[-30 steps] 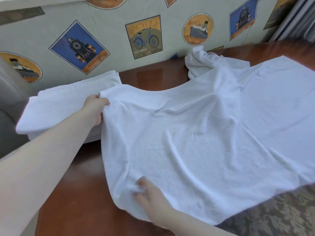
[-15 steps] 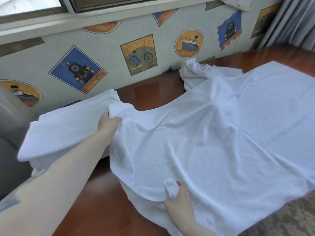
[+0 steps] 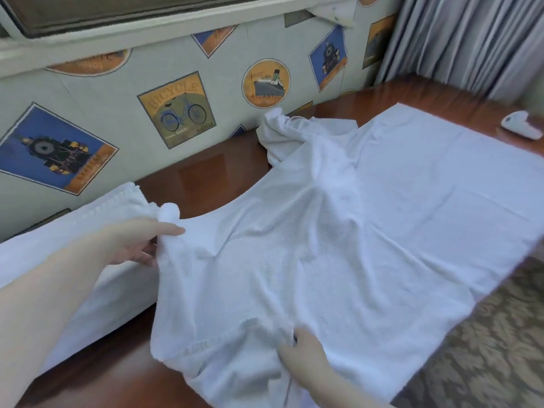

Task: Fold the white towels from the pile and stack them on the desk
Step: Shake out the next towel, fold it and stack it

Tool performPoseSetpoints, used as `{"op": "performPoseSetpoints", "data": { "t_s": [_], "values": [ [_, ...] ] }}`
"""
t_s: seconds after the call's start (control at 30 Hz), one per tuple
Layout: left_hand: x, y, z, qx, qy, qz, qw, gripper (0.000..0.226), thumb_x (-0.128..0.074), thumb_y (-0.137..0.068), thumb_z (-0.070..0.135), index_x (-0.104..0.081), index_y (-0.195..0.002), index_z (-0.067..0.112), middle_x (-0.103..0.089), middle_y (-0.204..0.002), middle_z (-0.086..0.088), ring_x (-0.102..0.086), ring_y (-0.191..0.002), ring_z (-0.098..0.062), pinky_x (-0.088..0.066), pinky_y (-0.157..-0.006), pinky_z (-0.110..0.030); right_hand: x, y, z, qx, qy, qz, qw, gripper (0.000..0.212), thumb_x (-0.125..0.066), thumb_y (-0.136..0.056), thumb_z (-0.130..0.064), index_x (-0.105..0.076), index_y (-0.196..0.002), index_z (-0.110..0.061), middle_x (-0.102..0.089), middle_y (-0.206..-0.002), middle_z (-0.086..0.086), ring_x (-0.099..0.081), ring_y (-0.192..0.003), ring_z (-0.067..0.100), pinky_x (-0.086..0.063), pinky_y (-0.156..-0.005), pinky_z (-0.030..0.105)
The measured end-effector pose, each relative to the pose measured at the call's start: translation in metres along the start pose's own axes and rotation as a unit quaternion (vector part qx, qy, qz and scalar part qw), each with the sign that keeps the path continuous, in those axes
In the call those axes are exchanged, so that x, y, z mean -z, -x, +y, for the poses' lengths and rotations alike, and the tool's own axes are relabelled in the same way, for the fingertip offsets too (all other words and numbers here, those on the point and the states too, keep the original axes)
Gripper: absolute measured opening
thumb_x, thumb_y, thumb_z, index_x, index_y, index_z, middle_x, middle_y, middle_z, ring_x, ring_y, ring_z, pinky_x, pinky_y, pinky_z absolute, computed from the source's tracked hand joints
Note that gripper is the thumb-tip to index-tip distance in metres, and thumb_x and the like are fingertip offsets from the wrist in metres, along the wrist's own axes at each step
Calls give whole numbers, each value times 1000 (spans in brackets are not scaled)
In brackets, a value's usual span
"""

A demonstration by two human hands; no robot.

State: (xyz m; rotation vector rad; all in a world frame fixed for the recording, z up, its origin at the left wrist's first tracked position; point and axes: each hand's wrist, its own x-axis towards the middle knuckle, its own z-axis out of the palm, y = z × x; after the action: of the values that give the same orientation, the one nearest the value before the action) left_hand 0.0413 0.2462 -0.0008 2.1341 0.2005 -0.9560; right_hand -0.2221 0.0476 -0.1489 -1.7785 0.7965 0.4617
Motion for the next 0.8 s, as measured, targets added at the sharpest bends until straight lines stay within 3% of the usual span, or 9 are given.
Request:
{"op": "performPoseSetpoints", "data": {
  "t_s": [0.07,0.17,0.23,0.33,0.4,0.5,0.57,0.7,0.8],
  "values": [
    [-15,-1,32,-34,76,-20,996,23,-70,-86,29,-63,-98,11,-68,-79,-10,-61,-65,-20,-51,-58,-31,23,-2,-7,-66,-187,-30,980,19,-50,-80,-17,-57,-96,-9,-59,-87,6,-55,-73,21,-43,-62,26],
    [-55,0,85,-85,219,-18,972,18,-65,-90,27,-57,-87,11,-65,-59,-4,-62,-46,-13,-52,-43,-22,74,-3,-14,-96,-456,-115,877,29,-45,-90,-11,-68,-104,0,-72,-101,16,-70,-89,33,-54,-80,44],
    [-86,0,124,-111,302,-28,946,20,-60,-95,25,-54,-83,10,-64,-55,-4,-64,-45,-12,-52,-41,-21,119,-2,-14,-77,-560,-142,812,39,-38,-99,-19,-65,-118,1,-67,-119,23,-64,-111,41,-48,-94,54],
    [-140,5,181,-160,397,-29,903,21,-50,-101,22,-54,-89,5,-70,-62,-9,-69,-53,-16,-55,-45,-25,189,-1,-2,-22,-624,-166,763,49,-34,-103,-31,-53,-133,3,-56,-133,29,-43,-132,49,-23,-115,58],
    [-177,13,218,-197,422,-29,884,24,-47,-102,22,-54,-90,3,-71,-77,-12,-71,-66,-20,-58,-50,-27,235,2,11,22,-639,-179,748,52,-33,-104,-36,-52,-136,0,-55,-136,26,-47,-130,46,-19,-115,61],
    [-232,27,269,-240,447,-46,860,21,-49,-101,20,-56,-92,3,-71,-88,-12,-68,-85,-22,-60,-58,-28,302,12,26,90,-633,-179,748,52,-36,-103,-37,-55,-137,-3,-51,-141,23,-40,-137,43,-8,-118,51],
    [-263,32,303,-258,454,-49,852,17,-50,-101,20,-54,-93,5,-68,-95,-12,-67,-93,-23,-60,-64,-30,347,17,35,118,-622,-180,753,50,-40,-99,-37,-60,-132,-5,-51,-142,21,-36,-140,42,-15,-114,48],
    [-328,37,359,-268,435,-39,859,17,-48,-102,20,-51,-90,8,-65,-97,-8,-62,-104,-24,-54,-82,-35,423,20,51,143,-628,-172,745,50,-45,-96,-40,-66,-123,-3,-49,-144,21,-37,-138,41,-21,-106,48],
    [-374,38,392,-259,421,-39,869,20,-46,-103,21,-51,-90,7,-62,-110,-12,-61,-106,-25,-51,-87,-34,470,15,68,127,-649,-176,729,54,-40,-99,-41,-64,-127,-3,-55,-137,22,-42,-136,40,-14,-117,49]
  ]
}}
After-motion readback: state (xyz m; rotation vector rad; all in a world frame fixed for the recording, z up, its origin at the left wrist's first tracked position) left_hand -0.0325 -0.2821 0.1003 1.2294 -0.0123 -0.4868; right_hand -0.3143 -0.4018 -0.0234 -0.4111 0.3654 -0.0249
